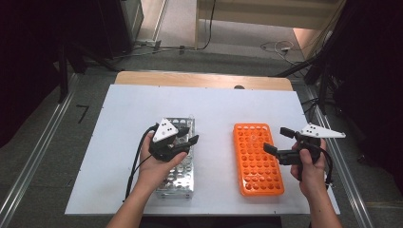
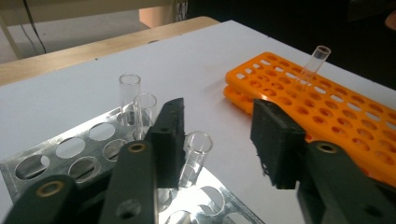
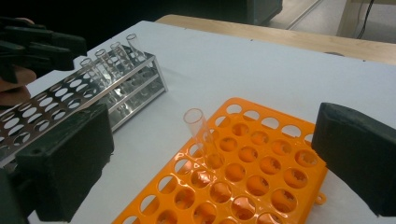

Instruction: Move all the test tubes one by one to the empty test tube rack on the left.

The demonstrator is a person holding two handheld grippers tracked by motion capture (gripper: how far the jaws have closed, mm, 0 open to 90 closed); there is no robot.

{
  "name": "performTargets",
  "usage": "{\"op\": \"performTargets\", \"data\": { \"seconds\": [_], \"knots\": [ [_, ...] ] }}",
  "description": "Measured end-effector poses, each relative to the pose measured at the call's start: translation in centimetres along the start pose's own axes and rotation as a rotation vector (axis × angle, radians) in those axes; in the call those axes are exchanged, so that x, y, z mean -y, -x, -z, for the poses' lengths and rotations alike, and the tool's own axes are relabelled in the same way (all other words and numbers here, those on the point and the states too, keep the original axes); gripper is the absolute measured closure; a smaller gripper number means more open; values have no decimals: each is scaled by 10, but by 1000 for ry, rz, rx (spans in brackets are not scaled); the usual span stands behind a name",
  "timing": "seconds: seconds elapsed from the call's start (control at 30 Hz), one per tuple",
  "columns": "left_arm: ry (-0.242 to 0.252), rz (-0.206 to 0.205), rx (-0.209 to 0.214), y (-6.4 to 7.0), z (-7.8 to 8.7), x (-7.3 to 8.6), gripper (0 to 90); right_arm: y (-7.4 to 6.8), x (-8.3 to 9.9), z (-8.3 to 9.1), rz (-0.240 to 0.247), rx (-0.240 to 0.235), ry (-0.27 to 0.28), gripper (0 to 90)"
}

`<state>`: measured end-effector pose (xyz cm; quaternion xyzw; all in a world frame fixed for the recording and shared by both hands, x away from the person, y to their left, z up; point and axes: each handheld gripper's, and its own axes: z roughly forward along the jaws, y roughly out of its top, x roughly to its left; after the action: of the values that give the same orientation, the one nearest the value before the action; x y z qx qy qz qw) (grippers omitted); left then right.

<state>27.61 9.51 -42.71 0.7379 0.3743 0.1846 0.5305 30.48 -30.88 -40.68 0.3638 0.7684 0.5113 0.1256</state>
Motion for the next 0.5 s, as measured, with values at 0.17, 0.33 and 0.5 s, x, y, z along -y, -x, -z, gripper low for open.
{"op": "performTargets", "data": {
  "seconds": [0.17, 0.33, 0.5],
  "knots": [
    [19, 10, 25, 4, 9, -3, 340, -3, 2, -12, 4, -2, -30, 38],
    [24, 10, 36, 7, 19, -4, 231, -6, 8, -31, 19, 7, -94, 189],
    [29, 28, 28, 9, 25, -3, 142, -5, 15, -46, 7, 33, -142, 399]
  ]
}}
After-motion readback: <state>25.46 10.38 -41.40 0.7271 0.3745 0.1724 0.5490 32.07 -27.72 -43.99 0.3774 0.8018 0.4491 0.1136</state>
